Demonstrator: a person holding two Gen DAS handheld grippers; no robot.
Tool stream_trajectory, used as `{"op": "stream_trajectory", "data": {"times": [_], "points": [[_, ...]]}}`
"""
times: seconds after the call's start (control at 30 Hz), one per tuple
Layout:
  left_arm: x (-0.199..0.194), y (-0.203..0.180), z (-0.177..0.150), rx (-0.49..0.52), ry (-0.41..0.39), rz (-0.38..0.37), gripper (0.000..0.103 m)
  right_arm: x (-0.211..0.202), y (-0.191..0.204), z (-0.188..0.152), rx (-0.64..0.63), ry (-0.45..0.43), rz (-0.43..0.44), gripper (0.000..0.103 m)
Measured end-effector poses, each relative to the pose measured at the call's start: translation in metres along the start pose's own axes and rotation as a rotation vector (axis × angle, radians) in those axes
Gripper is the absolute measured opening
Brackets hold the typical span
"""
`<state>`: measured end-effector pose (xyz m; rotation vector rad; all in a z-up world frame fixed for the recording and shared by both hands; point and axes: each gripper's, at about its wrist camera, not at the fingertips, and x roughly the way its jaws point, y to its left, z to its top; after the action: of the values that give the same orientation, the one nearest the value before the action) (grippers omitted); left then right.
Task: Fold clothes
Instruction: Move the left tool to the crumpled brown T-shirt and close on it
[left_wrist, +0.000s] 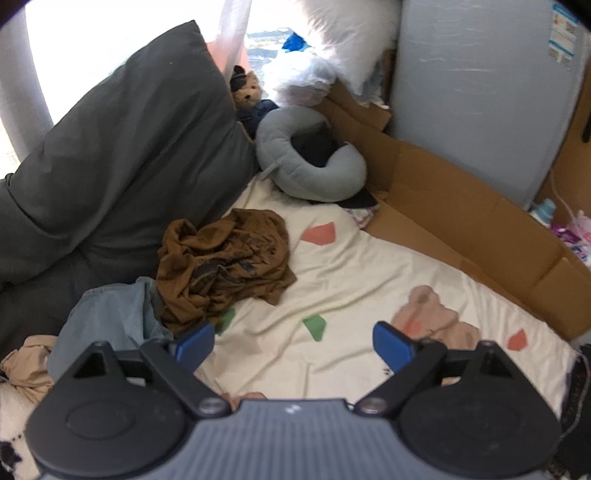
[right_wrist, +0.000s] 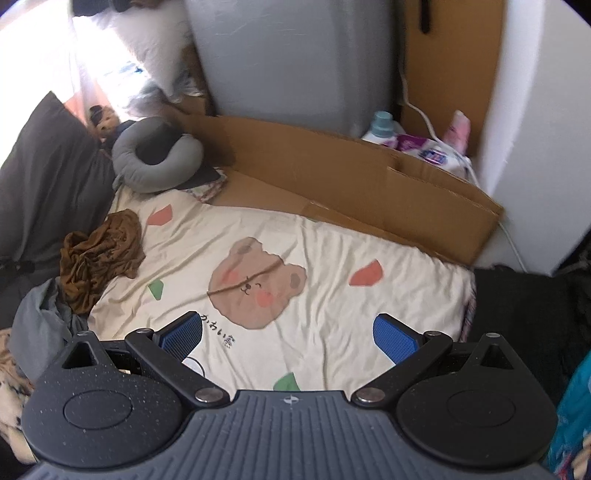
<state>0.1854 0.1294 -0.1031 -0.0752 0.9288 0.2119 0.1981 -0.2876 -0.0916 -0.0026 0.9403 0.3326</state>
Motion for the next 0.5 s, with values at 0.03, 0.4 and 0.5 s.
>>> {"op": "stream_trajectory", "data": {"times": [0.03,0.4,0.5], "points": [[0.006,0.002,0.001,-0.002,0.0,0.009,0.094,0.005,0.001,0.0,-0.012,-0.006,0.005,0.102],[0.076,0.021,-0.008,-0.024,0.014,0.077,0.089,0.069,-0.007,-0.008,-0.08,-0.024,0.012,0.102],[0.095,0.026,-0.015,-0.035,0.02,0.091,0.087,0.09,-0.007,-0.014,-0.096,-0.007,0.0,0.102]]}}
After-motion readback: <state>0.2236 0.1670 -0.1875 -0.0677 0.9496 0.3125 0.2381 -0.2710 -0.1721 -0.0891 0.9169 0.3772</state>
